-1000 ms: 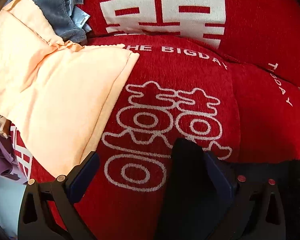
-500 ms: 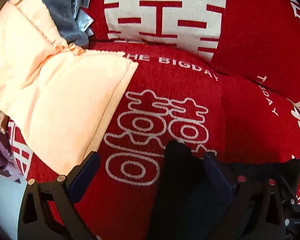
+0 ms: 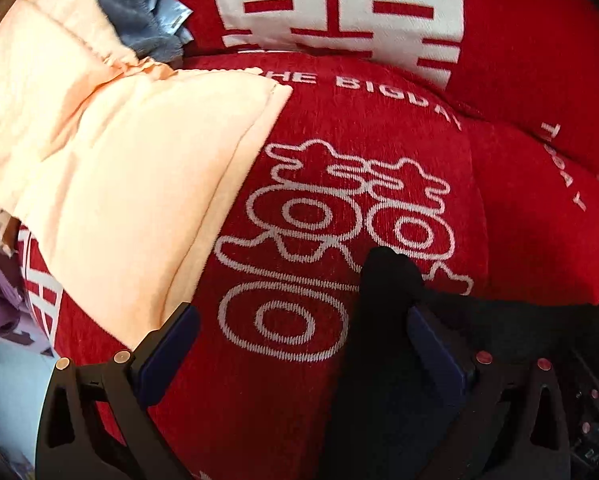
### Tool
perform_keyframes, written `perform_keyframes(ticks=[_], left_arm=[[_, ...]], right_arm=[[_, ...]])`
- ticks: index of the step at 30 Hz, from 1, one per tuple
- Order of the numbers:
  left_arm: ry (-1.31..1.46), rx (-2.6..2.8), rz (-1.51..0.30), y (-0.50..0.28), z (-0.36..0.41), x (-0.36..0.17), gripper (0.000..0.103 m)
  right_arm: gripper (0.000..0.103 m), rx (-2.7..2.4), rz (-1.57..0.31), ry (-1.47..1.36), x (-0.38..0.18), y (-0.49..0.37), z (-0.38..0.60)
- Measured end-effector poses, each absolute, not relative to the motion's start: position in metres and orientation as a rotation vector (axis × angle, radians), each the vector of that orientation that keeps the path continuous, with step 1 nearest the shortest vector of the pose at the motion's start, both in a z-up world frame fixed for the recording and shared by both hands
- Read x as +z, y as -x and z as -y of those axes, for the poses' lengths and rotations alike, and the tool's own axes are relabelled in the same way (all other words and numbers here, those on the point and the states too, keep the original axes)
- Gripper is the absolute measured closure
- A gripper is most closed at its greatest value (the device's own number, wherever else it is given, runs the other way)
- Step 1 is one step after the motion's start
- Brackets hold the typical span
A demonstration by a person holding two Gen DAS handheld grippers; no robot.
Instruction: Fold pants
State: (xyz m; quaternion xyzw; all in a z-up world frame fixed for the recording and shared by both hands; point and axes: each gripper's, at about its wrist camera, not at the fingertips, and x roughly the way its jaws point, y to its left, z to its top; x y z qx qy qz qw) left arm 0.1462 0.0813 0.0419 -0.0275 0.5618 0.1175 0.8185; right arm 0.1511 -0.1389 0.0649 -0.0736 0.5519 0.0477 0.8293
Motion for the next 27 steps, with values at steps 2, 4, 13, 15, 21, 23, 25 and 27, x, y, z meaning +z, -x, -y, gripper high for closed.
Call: perform_keyframes(ticks=[2, 4, 13, 15, 21, 23, 25, 27], left_arm=[[0.049, 0.245, -1.194, -0.146, -0.082, 0.047, 0.0], [0.082, 0.231, -1.164, -0.141, -0.085, 0.061, 0.0], [0.065, 0.167, -1.166, -0.104, -0.062, 0.064, 0.0], [0.069, 0.16, -1.192, -0.091, -0.058, 0.054, 0.0], [0.041, 0.127, -1.193, -0.047, -0.045, 0.053, 0.0], [0.031, 0.12, -1.197, -0.034, -0.041, 0.052, 0.0], [0.035, 0.109, -1.205, -0.026, -0.039, 0.049, 0.0], [0.043, 0.109, -1.214, -0.019, -0.037, 0.045, 0.0]], right_arm=[[0.0, 0.102, -1.176, 0.203, 0.063, -0.151, 0.134], [0.0, 0.086, -1.166, 0.219, 0.073, -0.149, 0.132], [0.0, 0.158, -1.143, 0.214, 0.081, -0.136, 0.117], [0.0, 0.155, -1.168, 0.194, 0.074, -0.129, 0.12], [0.0, 0.174, -1.141, 0.241, 0.08, -0.069, 0.128], [0.0, 0.177, -1.145, 0.231, 0.079, -0.048, 0.137], [0.0, 0.176, -1.137, 0.228, 0.079, -0.028, 0.145], [0.0, 0.171, -1.131, 0.259, 0.076, -0.009, 0.146]])
